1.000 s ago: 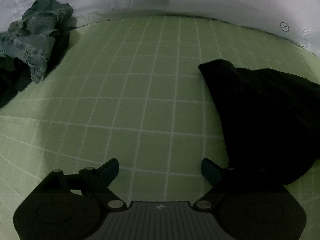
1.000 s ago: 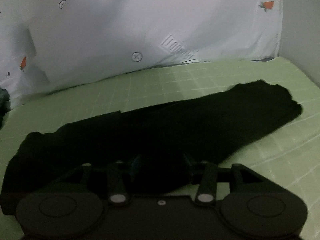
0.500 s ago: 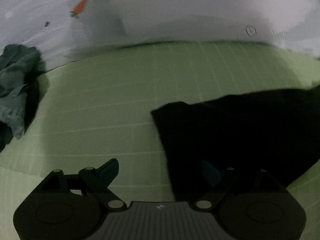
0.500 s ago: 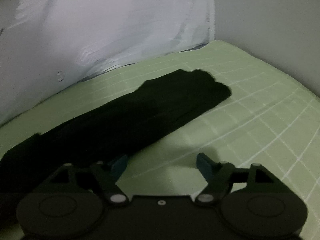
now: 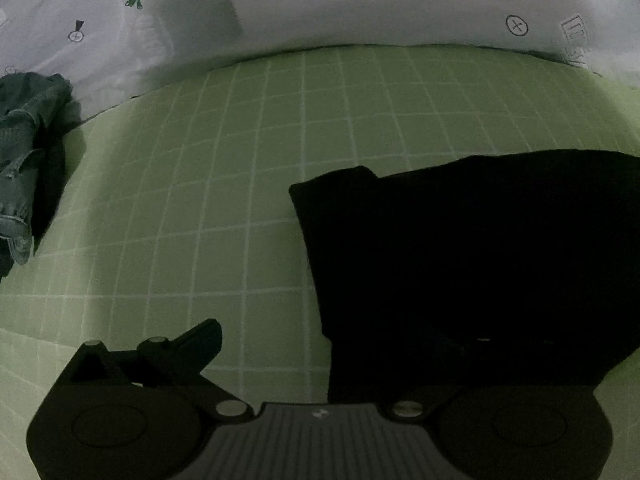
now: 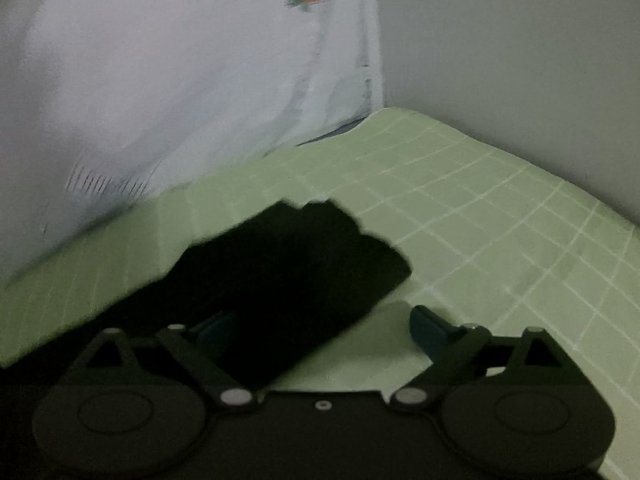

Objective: Fold clothes

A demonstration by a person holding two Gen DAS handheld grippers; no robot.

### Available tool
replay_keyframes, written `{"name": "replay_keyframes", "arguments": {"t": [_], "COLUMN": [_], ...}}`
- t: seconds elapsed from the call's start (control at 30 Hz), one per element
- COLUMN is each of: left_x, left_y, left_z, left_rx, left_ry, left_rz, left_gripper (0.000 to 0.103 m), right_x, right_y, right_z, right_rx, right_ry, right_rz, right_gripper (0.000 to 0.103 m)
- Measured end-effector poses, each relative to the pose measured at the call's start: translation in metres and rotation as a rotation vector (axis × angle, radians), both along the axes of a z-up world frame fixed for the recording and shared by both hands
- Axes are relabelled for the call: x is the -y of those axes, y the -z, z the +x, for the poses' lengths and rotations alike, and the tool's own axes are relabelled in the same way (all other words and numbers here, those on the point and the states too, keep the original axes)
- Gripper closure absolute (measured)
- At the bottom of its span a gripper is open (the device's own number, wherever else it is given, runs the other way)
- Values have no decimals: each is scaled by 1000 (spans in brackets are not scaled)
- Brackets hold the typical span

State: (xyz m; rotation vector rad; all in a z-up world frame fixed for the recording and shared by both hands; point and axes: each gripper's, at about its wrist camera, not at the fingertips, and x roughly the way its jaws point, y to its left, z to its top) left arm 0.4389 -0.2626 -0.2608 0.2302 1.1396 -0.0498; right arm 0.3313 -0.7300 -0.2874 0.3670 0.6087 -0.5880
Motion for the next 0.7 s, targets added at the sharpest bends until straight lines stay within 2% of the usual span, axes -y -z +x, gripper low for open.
{"name": "replay_keyframes", "arguments": {"t": [0.23, 0.3, 0.37, 0.4, 0.43, 0.5, 0.53, 0.6, 0.7], "left_x": [0, 0, 0, 0, 0, 0, -1, -2, -5], "left_y": [0, 0, 1, 1, 1, 1, 1, 1, 2], "left_z": [-1, -1, -1, -1, -1, -1, -1, -1, 0], "left_rx": [-1, -1, -1, -1, -1, -2, -3, -5, -8], "left_ry": [-11, -15, -18, -19, -21, -24, -25, -28, -23], "left_rz": [-4, -5, -6, -7, -8, -9, -12, -18, -40], "left_gripper": [0, 0, 0, 0, 0, 0, 0, 0, 0], "right_x": [30, 34, 36, 36, 36, 39, 43, 50, 53], "right_y": [0, 1, 2, 4, 5, 10, 16, 29, 49], "right_z": [16, 15, 14, 14, 13, 12, 9, -2, -22], "right_rx": [116, 175, 229, 244, 249, 267, 300, 391, 550], "right_ry": [55, 61, 64, 63, 64, 77, 88, 138, 244], "right_rz": [113, 176, 235, 252, 269, 329, 396, 544, 762], "right_gripper": [5, 5, 10, 23, 46, 74, 84, 91, 93]}}
